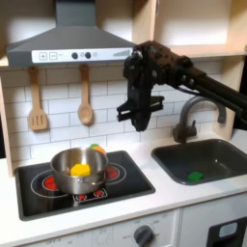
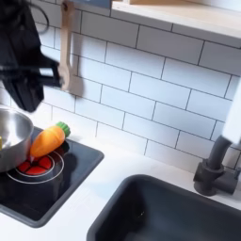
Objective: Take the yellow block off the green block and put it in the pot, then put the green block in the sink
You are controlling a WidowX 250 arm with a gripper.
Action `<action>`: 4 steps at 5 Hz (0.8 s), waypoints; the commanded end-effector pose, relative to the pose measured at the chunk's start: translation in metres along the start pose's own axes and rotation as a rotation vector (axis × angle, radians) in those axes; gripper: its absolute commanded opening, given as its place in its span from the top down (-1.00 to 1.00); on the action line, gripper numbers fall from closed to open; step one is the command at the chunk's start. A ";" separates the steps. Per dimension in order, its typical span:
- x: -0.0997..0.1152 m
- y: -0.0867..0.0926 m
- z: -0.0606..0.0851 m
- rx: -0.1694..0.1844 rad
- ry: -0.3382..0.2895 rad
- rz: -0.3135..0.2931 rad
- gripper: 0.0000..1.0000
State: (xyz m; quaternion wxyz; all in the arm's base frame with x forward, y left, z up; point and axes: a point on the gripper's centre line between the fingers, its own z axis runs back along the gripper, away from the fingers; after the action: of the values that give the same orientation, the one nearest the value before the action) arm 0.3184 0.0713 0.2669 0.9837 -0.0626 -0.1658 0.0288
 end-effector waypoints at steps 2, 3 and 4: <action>-0.033 -0.009 -0.033 0.039 0.128 -0.057 1.00; -0.046 -0.009 -0.037 0.061 0.145 -0.076 1.00; -0.058 -0.010 -0.040 0.072 0.159 -0.086 -0.56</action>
State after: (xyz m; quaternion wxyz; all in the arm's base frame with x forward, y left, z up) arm 0.2768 0.0521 0.2148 0.9954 -0.0216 -0.0923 -0.0109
